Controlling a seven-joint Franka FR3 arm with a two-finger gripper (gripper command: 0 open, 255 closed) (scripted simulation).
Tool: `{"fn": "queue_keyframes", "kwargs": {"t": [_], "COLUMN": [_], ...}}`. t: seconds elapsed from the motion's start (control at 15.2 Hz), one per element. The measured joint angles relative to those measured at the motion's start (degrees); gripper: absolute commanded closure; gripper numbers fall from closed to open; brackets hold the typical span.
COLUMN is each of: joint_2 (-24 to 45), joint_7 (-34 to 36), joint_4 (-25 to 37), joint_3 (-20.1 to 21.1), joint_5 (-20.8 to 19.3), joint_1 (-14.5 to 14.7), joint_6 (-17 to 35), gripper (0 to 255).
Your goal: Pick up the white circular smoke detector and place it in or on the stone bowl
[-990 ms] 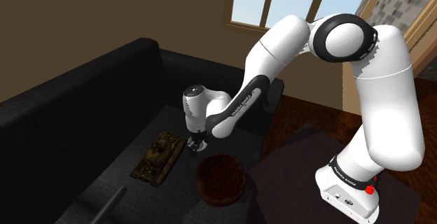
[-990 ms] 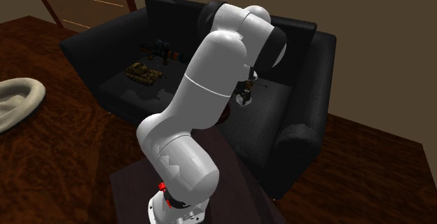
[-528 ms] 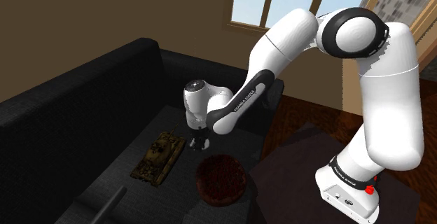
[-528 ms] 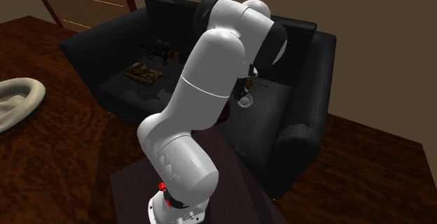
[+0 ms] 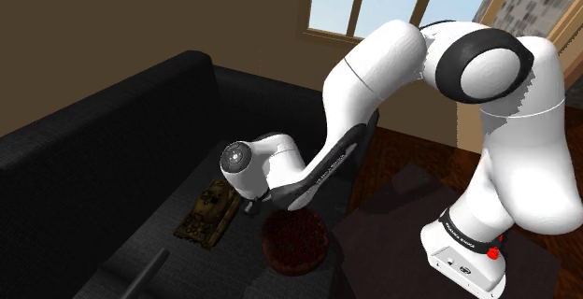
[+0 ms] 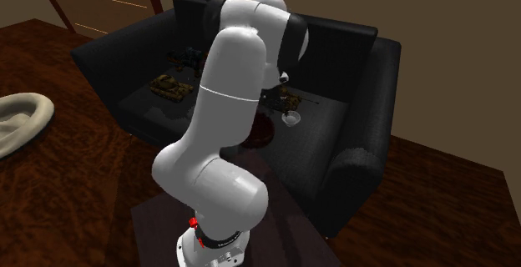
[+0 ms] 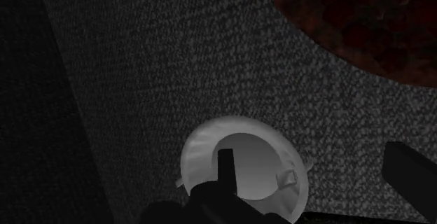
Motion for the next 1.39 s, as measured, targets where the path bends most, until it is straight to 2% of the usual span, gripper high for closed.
{"fn": "queue_keyframes", "kwargs": {"t": [0.07,0.13,0.2,0.26,0.59,1.06,1.12,1.39], "joint_2": [3.5,6.1,7.6,8.5,10.7,11.3,11.3,11.1], "joint_7": [7.0,11.4,13.7,14.9,16.6,16.8,16.8,16.8], "joint_4": [4.2,6.5,7.9,8.7,9.2,9.5,9.5,9.5], "joint_3": [-3.8,-6.0,-7.3,-8.1,-9.9,-10.2,-10.2,-10.2], "joint_5": [-7.6,-12.7,-15.4,-16.9,-19.9,-20.2,-20.2,-20.3], "joint_1": [8.6,14.0,16.6,17.9,18.0,17.9,17.9,17.9], "joint_6": [-6.3,-11.1,-13.5,-14.6,-13.6,-13.2,-13.2,-13.3], "gripper": [0,0,0,0,0,0,255,255]}}
